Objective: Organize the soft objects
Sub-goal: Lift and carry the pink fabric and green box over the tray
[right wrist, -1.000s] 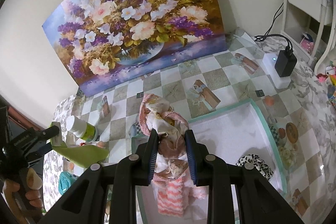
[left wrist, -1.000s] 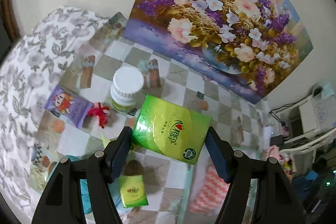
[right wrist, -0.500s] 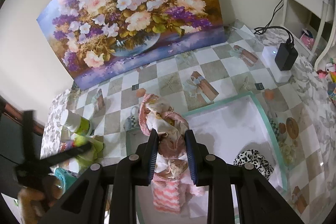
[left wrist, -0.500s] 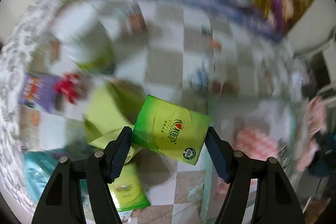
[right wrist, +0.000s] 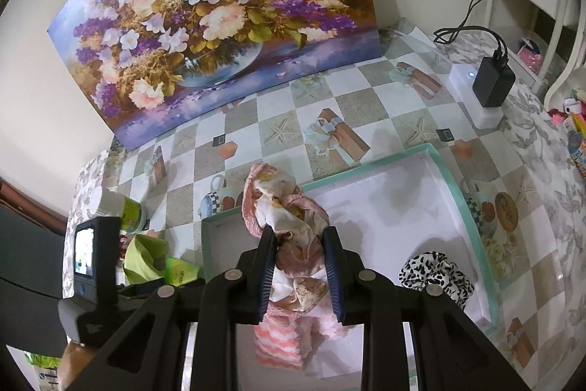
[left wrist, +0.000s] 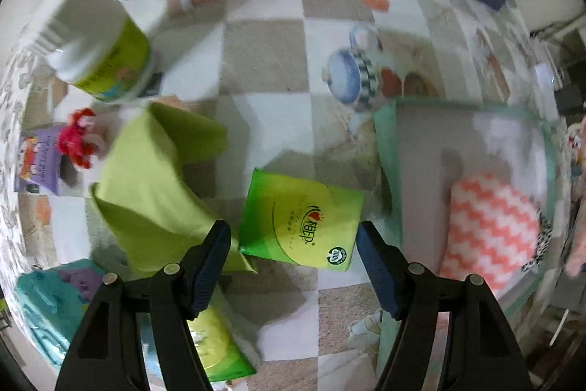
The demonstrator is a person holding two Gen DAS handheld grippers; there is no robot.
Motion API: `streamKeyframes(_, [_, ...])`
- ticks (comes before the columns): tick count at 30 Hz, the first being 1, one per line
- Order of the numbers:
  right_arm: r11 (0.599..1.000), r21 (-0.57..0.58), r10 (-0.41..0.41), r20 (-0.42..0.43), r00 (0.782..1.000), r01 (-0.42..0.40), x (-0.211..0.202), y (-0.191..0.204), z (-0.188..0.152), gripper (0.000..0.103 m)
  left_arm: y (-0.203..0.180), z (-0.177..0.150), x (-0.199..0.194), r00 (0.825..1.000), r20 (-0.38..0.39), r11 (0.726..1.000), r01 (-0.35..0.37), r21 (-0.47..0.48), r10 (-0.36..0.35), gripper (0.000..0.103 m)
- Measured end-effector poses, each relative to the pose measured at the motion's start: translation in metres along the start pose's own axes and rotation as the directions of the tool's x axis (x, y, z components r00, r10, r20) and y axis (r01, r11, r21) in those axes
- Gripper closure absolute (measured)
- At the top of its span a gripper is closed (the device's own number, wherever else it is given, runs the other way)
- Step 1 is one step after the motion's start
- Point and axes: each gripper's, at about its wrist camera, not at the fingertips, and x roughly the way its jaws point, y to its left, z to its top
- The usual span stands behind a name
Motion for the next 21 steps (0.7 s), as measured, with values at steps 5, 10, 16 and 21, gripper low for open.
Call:
streamKeyframes(5, [1.000, 0.002, -0.001, -0.003, 1.000, 0.001, 0.001, 0.000, 0.000, 0.076, 0.013, 0.003, -0.018, 0.999, 0.045, 0.999, -0.012, -0.037, 0.014, 0.031])
streamKeyframes(10, [1.000, -0.001, 0.000, -0.003, 1.000, 0.000, 0.001, 0.001, -0.001, 0.076, 0.015, 0.003, -0.013, 0.999, 0.033, 0.998, 0.028, -0.058, -0.026, 0.031])
streamKeyframes(16, [1.000, -0.002, -0.002, -0.004, 1.000, 0.002, 0.002, 0.001, -0.001, 0.076, 0.000, 0.003, 0.002, 0.999, 0.018, 0.999, 0.032, -0.019, -0.032, 0.031])
streamKeyframes(21, [1.000, 0.000, -0.001, -0.003, 1.000, 0.001, 0.002, 0.001, -0.001, 0.076, 0.003, 0.002, 0.009, 1.000, 0.014, 1.000, 0.004, -0.030, -0.004, 0.037])
